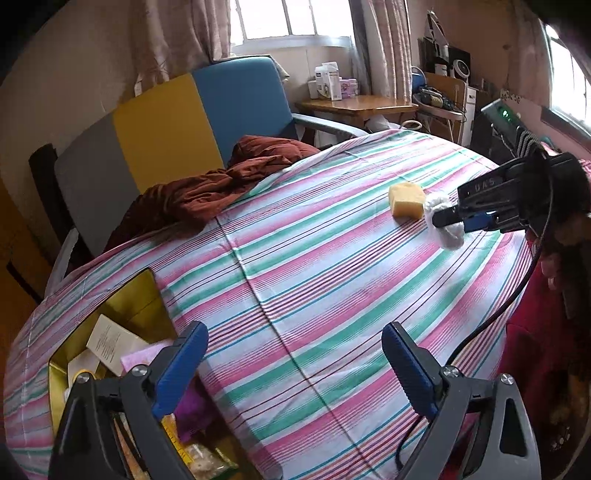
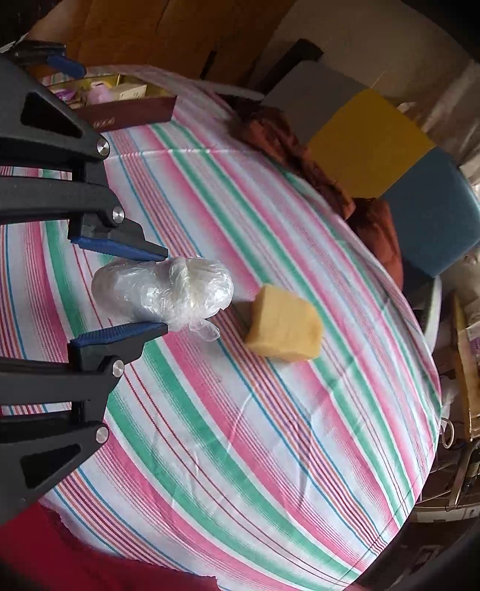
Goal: Organize objects
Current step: 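Grasp the yellow sponge with the left gripper while the right holds the wrapped item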
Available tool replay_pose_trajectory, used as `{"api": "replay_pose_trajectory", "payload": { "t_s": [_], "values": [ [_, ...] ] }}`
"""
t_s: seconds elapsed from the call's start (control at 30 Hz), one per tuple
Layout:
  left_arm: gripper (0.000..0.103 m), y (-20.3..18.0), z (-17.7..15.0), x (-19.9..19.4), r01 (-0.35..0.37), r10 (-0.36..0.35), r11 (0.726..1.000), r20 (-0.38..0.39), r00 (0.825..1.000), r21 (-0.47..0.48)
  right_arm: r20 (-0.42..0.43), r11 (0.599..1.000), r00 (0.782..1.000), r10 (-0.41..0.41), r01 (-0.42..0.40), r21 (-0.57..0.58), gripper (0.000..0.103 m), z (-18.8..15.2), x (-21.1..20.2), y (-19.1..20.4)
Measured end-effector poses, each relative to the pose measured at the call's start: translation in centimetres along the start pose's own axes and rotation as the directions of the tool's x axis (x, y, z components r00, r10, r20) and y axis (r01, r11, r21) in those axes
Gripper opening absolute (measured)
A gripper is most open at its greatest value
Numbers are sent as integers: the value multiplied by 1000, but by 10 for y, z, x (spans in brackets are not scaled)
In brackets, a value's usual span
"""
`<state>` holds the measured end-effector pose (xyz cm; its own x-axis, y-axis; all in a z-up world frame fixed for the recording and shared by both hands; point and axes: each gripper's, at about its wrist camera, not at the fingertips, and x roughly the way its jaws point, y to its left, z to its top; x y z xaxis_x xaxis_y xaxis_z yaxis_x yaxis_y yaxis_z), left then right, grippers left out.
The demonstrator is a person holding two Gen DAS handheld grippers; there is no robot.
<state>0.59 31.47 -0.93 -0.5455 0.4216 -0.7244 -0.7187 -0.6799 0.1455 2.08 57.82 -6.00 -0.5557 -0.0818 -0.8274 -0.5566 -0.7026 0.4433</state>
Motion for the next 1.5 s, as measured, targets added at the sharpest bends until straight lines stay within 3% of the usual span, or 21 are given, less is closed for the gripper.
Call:
{"api": "replay_pose_trajectory", "payload": {
  "t_s": [0.03, 0.43, 0.63, 0.83, 1.0, 1.2, 1.4, 1.47, 1.5],
  "values": [
    [96, -2, 2, 2, 2, -2, 1000, -5, 1000, 5, 9, 1000, 1000, 7, -7, 4, 32, -1, 11, 7],
    [96, -29, 40, 34, 50, -49, 998, -48, 998, 29, 188, 987, 974, 128, -145, 76, 32, -3, -25, -11],
    [96, -33, 71, 67, 80, -85, 995, -108, 990, -54, 293, 978, 953, 74, -127, 165, 32, -6, -42, -24],
    [96, -44, 108, 102, 154, -170, 980, -127, 977, -125, 400, 961, 916, 20, -127, 244, 33, -11, -58, -36],
    [94, -80, 136, 128, 202, -203, 979, -105, 974, -16, 495, 938, 867, 53, -213, 273, 33, -18, -72, -50],
    [93, -122, 155, 162, 257, -247, 964, -127, 961, 69, 490, 933, 866, 94, -249, 261, 34, -15, -69, -51],
    [84, -148, 165, 202, 251, -231, 963, -176, 957, 97, 502, 930, 856, 122, -275, 243, 34, -18, -71, -52],
    [65, -151, 163, 218, 244, -220, 965, -213, 952, 93, 509, 928, 851, 126, -283, 243, 34, -19, -72, -54],
    [54, -151, 163, 225, 275, -250, 959, -242, 937, 72, 512, 927, 849, 127, -285, 243, 34, -20, -72, -54]
  ]
}}
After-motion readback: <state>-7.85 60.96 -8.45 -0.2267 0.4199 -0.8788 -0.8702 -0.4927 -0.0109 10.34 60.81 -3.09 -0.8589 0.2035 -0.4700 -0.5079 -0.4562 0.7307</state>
